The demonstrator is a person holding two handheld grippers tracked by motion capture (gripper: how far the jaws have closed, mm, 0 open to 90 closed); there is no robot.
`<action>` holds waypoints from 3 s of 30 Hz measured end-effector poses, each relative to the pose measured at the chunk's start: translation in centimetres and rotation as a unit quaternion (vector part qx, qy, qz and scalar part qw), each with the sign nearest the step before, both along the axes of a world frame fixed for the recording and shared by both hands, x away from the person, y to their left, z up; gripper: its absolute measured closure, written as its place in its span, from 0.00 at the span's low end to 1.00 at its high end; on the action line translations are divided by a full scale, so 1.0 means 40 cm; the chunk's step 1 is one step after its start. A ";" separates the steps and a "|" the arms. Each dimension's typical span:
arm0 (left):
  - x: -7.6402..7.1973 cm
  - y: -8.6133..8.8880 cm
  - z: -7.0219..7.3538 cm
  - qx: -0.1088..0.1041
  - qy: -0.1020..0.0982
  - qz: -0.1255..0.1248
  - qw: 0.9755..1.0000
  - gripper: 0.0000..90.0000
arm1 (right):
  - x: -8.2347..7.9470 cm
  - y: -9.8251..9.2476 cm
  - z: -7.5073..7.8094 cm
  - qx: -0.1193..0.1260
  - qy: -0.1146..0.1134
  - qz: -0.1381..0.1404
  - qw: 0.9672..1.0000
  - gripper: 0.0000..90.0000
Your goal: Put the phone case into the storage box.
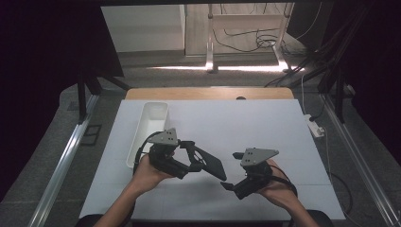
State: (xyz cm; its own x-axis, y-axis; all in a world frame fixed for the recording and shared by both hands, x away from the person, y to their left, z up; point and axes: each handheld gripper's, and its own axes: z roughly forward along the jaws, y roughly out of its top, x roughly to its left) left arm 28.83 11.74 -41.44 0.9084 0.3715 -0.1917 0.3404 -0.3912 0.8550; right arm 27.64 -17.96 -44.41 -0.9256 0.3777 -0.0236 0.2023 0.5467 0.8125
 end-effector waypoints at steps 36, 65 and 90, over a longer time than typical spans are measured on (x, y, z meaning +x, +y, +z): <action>0.004 -0.049 0.009 0.009 0.038 0.074 0.997 0.16 | 0.010 0.072 -0.026 -0.066 0.011 -0.097 0.993 0.00; -0.009 -0.073 0.027 -0.006 0.065 0.083 0.994 0.15 | -0.010 0.093 -0.021 -0.101 -0.050 -0.110 0.988 0.66; 0.002 -0.051 0.020 -0.036 0.067 0.106 0.991 0.04 | -0.040 0.103 -0.010 -0.116 -0.108 -0.081 0.984 0.94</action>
State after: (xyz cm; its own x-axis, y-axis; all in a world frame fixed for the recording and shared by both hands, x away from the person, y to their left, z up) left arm 28.91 9.72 -40.62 0.7755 0.5329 -0.3386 0.5215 -0.2383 0.8193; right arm 26.04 -13.85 -44.82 -0.8173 0.4818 -0.3161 0.1384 0.6966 0.7040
